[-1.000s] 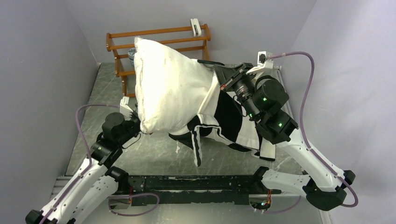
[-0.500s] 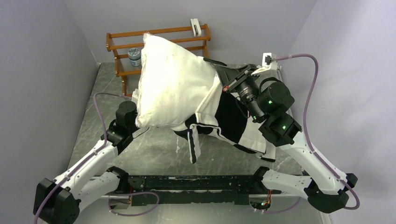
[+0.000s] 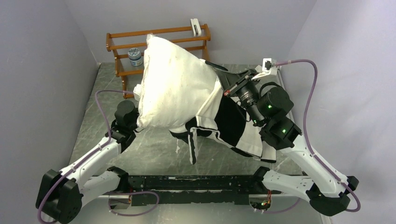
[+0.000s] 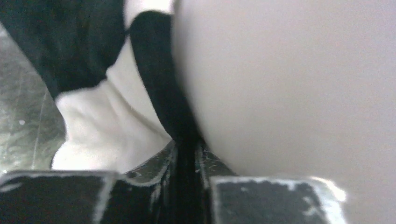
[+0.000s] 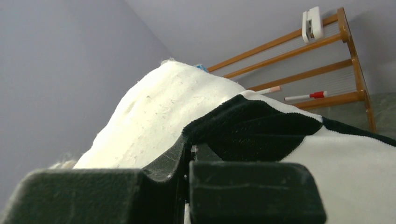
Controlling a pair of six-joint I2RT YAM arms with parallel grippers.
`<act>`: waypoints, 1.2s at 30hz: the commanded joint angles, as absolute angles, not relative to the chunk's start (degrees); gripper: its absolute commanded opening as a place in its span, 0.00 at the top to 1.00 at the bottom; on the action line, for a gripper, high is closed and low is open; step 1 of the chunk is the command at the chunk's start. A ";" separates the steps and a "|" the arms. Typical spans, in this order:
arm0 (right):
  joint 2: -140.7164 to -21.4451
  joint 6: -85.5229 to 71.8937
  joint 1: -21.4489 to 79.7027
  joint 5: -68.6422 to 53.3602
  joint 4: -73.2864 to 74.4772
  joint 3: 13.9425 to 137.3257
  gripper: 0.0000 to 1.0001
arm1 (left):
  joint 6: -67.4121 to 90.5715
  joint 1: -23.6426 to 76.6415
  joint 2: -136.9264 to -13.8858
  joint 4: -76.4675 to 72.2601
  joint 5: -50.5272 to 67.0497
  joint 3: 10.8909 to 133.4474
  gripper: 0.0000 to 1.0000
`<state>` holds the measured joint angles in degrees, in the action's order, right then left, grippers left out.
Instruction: Put the pillow into the pillowcase
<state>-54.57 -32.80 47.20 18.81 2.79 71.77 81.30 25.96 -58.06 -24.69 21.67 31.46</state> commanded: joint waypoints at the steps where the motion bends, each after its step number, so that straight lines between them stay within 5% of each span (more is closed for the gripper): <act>1: -53.26 -31.87 47.19 18.40 -4.71 72.00 1.00 | 79.83 25.77 -52.63 -27.81 22.72 37.05 0.93; 9: -61.64 -23.18 47.20 21.09 7.42 72.37 1.00 | 61.39 25.75 -57.54 -10.73 23.77 65.00 0.95; 15: -57.23 -25.05 47.15 13.72 -1.39 71.62 1.00 | 55.17 25.75 -66.55 -5.39 25.61 82.25 0.95; 24: -59.11 -13.67 47.20 22.56 -6.05 80.28 0.99 | 61.95 29.27 -65.81 -9.40 27.52 76.70 0.95; 31: -57.22 -31.90 47.26 18.04 -7.11 71.66 1.00 | 56.77 20.77 -83.92 5.34 30.84 105.45 0.95; 36: -68.02 -17.80 42.63 35.06 -3.31 91.15 1.00 | 58.12 35.49 -72.19 2.63 21.09 93.36 0.95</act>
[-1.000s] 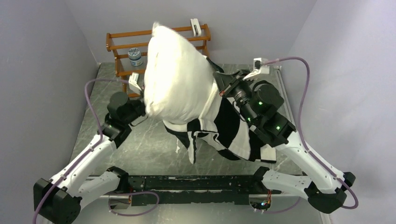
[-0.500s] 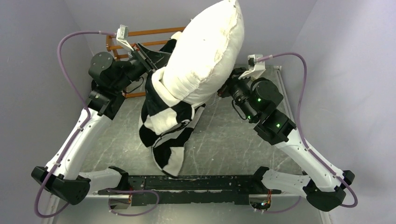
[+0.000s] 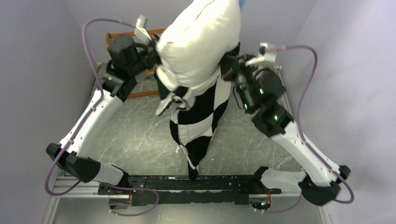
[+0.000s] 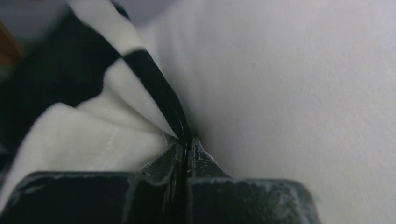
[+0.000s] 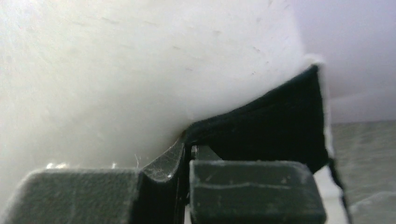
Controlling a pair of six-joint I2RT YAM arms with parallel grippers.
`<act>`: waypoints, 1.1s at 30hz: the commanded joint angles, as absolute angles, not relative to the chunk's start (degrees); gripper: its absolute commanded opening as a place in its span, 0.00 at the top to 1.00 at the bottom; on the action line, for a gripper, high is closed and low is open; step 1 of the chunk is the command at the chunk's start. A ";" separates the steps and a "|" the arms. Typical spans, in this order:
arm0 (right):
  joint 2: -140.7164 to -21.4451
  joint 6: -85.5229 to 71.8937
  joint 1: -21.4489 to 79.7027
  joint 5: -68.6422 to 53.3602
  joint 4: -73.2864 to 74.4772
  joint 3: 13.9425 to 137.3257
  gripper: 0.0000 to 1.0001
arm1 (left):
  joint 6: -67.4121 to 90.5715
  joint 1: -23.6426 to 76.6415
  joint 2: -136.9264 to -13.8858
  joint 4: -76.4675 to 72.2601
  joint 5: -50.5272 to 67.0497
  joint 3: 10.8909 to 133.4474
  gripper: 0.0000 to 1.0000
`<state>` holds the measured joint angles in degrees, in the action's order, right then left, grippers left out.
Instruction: Put the pillow into the pillowcase
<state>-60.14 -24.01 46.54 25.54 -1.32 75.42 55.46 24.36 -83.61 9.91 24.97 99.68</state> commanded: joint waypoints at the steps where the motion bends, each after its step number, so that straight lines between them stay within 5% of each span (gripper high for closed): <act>1: -69.93 -16.32 41.67 33.20 -1.03 97.19 1.00 | 59.93 36.17 -72.01 0.70 21.48 92.33 0.95; 4: -68.73 -22.01 41.55 20.10 2.92 100.53 1.00 | 55.96 30.25 -83.68 11.13 23.27 116.23 0.95; 7: -64.09 -36.01 41.77 7.18 -3.25 86.82 1.00 | 64.88 21.84 -94.90 8.68 30.89 129.46 0.95; 10: -63.57 -35.94 41.69 15.12 -9.20 82.39 1.00 | 64.83 23.36 -93.85 11.55 33.15 128.53 0.95; 14: -73.81 -29.61 35.48 21.25 2.12 100.82 1.00 | 67.32 37.53 -79.34 -2.68 26.23 106.28 0.95; 18: -69.00 -37.09 38.28 8.23 1.28 91.31 1.00 | 60.89 32.22 -95.56 14.70 26.93 139.39 0.95; 20: -64.85 -37.79 43.87 10.51 -4.67 83.01 1.00 | 69.12 23.92 -103.22 12.70 32.92 145.14 0.95; 23: -63.36 -33.60 44.28 21.70 -7.57 81.87 1.00 | 66.92 24.46 -96.11 11.39 35.58 132.53 0.95; 27: -67.57 -29.86 34.84 24.66 -2.49 94.56 1.00 | 65.12 37.89 -77.05 -0.94 25.45 103.01 0.95; 33: -60.79 -44.22 37.21 -1.31 -10.19 79.64 1.00 | 59.75 29.25 -96.35 14.39 24.81 136.03 0.95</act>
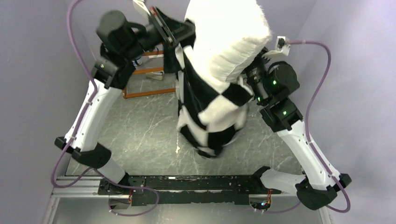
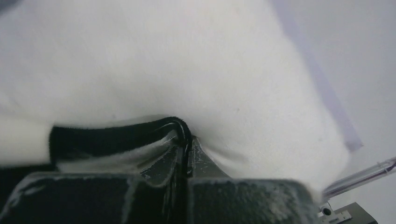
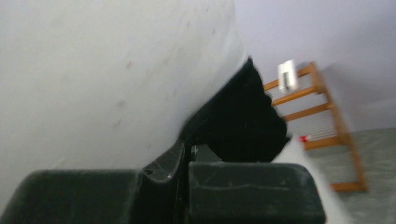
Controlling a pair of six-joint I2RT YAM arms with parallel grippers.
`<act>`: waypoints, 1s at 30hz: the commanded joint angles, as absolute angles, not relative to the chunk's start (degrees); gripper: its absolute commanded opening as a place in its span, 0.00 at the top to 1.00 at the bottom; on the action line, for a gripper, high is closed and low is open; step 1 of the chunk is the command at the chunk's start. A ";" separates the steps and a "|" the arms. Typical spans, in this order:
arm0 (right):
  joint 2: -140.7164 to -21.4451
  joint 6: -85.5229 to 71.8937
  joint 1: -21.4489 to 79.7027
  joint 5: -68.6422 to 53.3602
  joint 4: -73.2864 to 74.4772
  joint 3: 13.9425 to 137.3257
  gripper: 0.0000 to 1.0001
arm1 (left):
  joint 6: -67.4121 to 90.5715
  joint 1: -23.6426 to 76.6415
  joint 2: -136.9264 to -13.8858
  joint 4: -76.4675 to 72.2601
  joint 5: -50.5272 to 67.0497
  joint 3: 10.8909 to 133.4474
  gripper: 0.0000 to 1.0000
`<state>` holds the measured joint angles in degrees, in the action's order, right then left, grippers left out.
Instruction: Put the pillow into the pillowcase
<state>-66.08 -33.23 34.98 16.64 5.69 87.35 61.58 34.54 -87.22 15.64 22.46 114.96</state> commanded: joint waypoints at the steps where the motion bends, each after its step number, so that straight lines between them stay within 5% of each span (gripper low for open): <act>1: -60.43 -44.09 38.49 0.77 -9.85 77.70 1.00 | 61.93 27.10 -99.23 15.27 27.79 139.41 0.95; 3: -60.18 -39.86 38.98 10.20 -7.76 77.74 1.00 | 64.30 26.53 -98.98 14.11 33.01 136.91 0.95; 8: -67.19 -25.43 35.81 25.90 -1.59 97.18 1.00 | 64.16 41.31 -75.13 -2.18 23.51 98.67 0.95; 11: -66.90 -26.74 35.79 16.34 -1.72 99.87 1.00 | 55.80 40.32 -82.11 9.22 20.17 110.77 0.95; 15: -63.74 -41.04 37.91 -3.51 -11.93 84.45 1.00 | 59.23 27.61 -99.99 16.16 24.66 140.44 0.95; 17: -62.73 -36.97 39.14 3.10 -11.16 82.50 1.00 | 67.09 24.12 -101.00 9.98 32.32 138.36 0.95; 20: -63.73 -24.74 38.84 20.03 -10.44 87.56 1.00 | 67.87 27.86 -88.00 -0.06 36.11 118.48 0.95; 24: -67.58 -12.28 37.46 25.17 -7.93 102.22 1.00 | 63.04 35.24 -76.51 -3.73 29.73 99.38 0.95; 27: -65.59 -19.35 37.46 12.93 -6.29 101.32 1.00 | 56.78 33.70 -85.94 1.51 27.93 109.24 0.95; 30: -63.01 -35.84 37.58 -6.79 -16.16 86.60 1.00 | 54.94 30.20 -100.18 7.52 27.52 134.57 0.95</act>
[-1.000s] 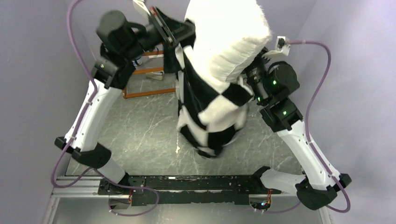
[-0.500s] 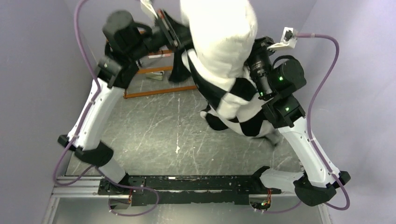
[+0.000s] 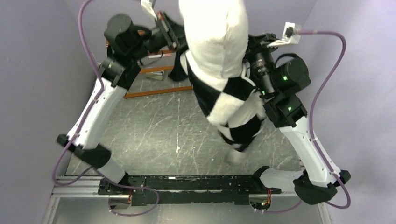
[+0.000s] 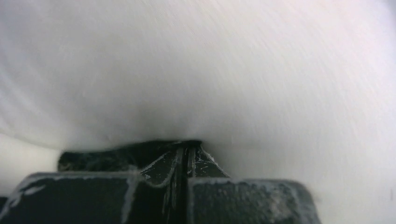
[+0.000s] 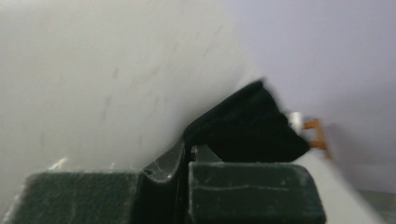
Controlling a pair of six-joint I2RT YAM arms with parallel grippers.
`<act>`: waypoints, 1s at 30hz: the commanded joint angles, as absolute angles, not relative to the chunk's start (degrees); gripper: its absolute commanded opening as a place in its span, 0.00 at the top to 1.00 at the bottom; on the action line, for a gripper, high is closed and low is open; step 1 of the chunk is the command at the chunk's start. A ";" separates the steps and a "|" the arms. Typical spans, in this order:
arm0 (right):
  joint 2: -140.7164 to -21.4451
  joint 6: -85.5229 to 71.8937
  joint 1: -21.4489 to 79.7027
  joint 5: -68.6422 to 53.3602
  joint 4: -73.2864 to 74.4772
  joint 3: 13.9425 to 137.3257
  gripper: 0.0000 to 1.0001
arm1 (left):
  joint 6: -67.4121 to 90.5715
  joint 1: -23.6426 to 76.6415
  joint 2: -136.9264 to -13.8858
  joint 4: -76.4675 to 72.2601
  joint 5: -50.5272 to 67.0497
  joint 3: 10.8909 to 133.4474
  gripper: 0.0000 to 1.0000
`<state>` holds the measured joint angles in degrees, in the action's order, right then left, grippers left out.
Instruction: Put the pillow into the pillowcase
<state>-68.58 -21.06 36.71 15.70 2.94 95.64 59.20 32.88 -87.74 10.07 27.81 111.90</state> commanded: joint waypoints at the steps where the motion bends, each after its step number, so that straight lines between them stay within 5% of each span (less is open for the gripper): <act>1: -63.09 -37.71 37.71 -8.84 -19.14 83.94 1.00 | 57.36 28.91 -103.29 6.19 29.47 138.74 0.95; 5: -65.80 -27.68 37.65 6.96 -12.35 87.86 1.00 | 67.97 29.49 -96.09 -10.00 38.09 122.98 0.95; 10: -70.89 -17.67 35.45 21.66 -6.01 103.17 1.00 | 58.29 43.90 -78.93 -12.21 28.79 99.99 0.95; 15: -64.24 -36.33 35.51 -6.41 -17.38 88.87 1.00 | 52.95 34.75 -94.06 5.71 16.01 124.51 0.95; 18: -63.31 -44.21 35.56 -6.83 -22.54 81.55 1.00 | 61.94 25.52 -99.95 7.39 25.19 134.85 0.95; 21: -66.51 -34.98 35.45 4.71 -11.39 91.07 1.00 | 61.81 25.98 -92.26 1.72 31.87 122.52 0.95; 24: -68.93 -34.06 35.47 1.01 -5.20 96.54 1.00 | 57.05 26.06 -80.85 -1.53 29.55 109.09 0.95; 30: -63.22 -39.88 36.14 -19.45 -15.35 75.84 1.00 | 34.28 25.14 -83.33 19.46 21.35 127.88 0.95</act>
<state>-66.81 -36.64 35.31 -6.28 -6.50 83.46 48.71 24.29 -85.62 15.31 24.49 114.30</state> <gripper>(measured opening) 0.009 0.052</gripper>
